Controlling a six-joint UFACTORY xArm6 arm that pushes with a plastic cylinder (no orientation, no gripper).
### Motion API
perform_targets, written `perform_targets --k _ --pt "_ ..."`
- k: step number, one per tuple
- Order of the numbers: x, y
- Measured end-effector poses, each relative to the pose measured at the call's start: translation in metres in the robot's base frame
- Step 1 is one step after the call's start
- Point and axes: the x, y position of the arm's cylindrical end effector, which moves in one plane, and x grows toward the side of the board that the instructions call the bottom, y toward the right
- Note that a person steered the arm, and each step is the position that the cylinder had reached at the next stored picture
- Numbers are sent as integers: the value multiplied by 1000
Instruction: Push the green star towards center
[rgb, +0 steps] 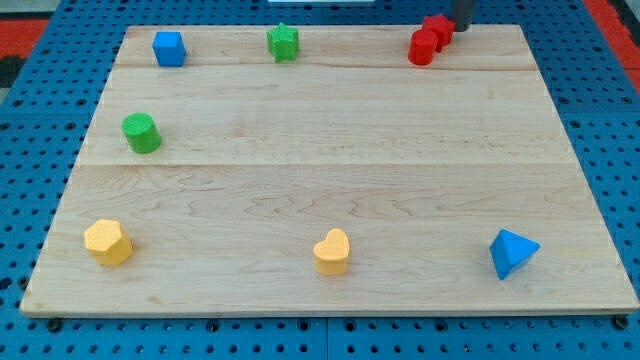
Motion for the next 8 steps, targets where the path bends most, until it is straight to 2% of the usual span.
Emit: perform_targets --k 3,4,5,6,8 --pt "31 -86" --pt "17 -85" --pt "1 -119" --pt "1 -166" --pt "23 -313"
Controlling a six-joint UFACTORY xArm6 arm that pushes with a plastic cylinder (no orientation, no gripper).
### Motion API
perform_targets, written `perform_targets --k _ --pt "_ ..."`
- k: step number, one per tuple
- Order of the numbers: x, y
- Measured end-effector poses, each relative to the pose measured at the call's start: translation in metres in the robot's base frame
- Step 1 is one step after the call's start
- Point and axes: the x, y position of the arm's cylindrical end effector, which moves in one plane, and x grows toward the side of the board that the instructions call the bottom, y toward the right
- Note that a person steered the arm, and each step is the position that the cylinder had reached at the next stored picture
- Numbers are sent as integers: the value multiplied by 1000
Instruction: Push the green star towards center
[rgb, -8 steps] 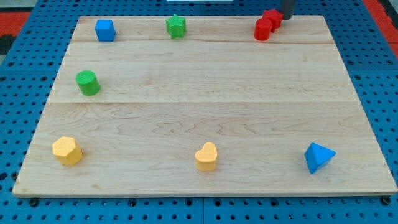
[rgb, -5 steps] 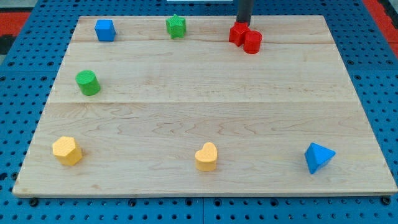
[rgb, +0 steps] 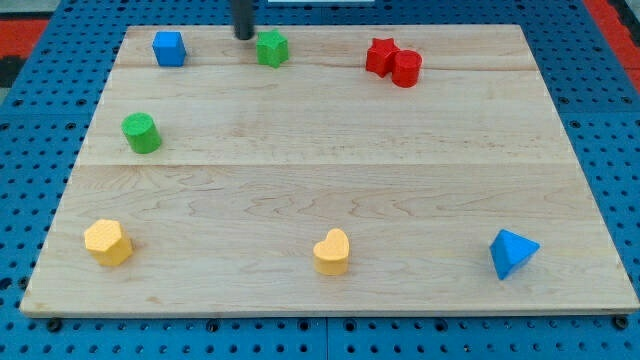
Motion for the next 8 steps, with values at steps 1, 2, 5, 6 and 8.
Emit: perform_targets --k 1,2,5,6,8 --pt "-10 -13" --pt "-22 2" --pt "-6 28" --pt "-22 36" --pt "7 80"
